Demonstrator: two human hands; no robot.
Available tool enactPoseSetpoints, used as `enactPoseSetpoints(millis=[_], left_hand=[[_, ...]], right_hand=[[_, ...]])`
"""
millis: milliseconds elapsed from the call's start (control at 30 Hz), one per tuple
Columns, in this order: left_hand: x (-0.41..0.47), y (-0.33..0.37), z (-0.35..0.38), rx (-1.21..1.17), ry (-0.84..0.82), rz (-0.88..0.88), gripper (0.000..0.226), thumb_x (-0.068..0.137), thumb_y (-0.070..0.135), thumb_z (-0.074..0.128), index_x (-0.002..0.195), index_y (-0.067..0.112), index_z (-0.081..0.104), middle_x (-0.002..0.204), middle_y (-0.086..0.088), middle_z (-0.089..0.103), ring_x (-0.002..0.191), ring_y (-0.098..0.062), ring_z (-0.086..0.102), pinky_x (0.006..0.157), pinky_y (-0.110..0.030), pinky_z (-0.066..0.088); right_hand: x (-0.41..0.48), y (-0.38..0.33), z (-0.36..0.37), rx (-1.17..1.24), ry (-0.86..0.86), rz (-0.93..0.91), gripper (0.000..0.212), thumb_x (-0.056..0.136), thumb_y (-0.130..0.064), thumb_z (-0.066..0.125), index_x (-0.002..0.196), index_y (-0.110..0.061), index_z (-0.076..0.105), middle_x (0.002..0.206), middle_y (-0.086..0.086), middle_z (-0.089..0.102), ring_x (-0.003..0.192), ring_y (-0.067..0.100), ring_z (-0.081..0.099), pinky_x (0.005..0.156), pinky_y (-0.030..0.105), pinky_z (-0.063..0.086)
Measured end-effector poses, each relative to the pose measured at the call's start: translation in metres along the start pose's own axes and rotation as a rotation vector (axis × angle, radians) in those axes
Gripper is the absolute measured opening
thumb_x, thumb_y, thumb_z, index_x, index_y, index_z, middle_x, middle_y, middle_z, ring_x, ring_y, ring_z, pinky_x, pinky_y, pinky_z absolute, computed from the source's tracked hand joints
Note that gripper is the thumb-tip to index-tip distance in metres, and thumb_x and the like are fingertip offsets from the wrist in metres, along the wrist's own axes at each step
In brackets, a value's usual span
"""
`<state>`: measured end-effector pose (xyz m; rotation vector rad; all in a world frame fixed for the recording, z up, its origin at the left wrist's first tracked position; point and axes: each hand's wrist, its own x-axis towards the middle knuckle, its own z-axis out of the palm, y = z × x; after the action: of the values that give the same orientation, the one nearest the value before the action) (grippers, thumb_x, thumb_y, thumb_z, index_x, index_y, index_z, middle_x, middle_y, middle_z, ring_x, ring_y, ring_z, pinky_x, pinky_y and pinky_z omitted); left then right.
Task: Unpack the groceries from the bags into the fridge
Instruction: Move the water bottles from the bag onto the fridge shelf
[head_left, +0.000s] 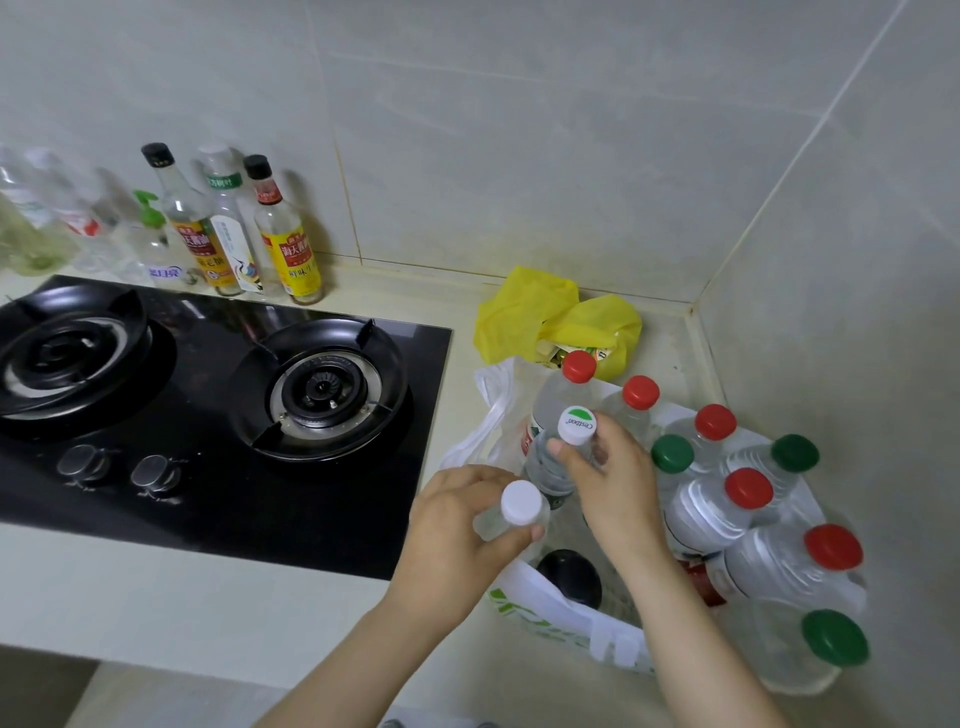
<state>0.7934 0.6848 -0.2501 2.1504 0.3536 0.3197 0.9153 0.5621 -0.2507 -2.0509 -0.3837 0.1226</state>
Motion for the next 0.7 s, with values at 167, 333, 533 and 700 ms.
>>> enactPoseSetpoints(millis=[167,333,533,700], left_hand=[[-0.001,0.002,-0.001,0.007,0.065,0.014,0.025,0.07,0.057,0.064,0.094,0.051,0.063,0.103,0.031,0.063,0.11,-0.006,0.053,0.093,-0.044,0.042],[0.0,0.017,-0.014,-0.044,0.06,0.057,0.019,0.07,0.053,0.068,0.082,0.064,0.059,0.105,0.034,0.061,0.112,-0.007,0.052,0.094,-0.048,0.04],[0.005,0.043,-0.038,-0.126,0.14,0.122,0.022,0.067,0.057,0.068,0.084,0.044,0.073,0.1,0.027,0.066,0.107,-0.007,0.054,0.093,-0.048,0.041],[0.014,0.076,-0.07,-0.207,0.184,0.226,0.029,0.066,0.05,0.07,0.086,0.03,0.077,0.095,0.02,0.069,0.1,-0.004,0.058,0.085,-0.016,0.042]], right_hand=[[-0.003,-0.001,-0.003,0.032,0.022,-0.005,0.021,0.081,-0.013,0.074,0.101,-0.018,0.066,0.098,-0.006,0.068,0.096,0.011,0.062,0.084,0.027,0.051],[-0.008,-0.014,-0.016,0.065,0.071,-0.043,0.018,0.081,-0.014,0.074,0.097,-0.019,0.067,0.096,-0.007,0.07,0.094,0.012,0.065,0.084,0.039,0.053],[-0.004,-0.056,-0.046,0.137,0.126,-0.153,0.02,0.081,-0.02,0.076,0.097,-0.028,0.068,0.098,-0.011,0.072,0.096,0.008,0.066,0.087,0.041,0.053],[-0.006,-0.101,-0.069,0.163,0.196,-0.269,0.019,0.08,-0.029,0.074,0.097,-0.033,0.067,0.097,-0.01,0.072,0.094,0.013,0.067,0.086,0.045,0.054]])
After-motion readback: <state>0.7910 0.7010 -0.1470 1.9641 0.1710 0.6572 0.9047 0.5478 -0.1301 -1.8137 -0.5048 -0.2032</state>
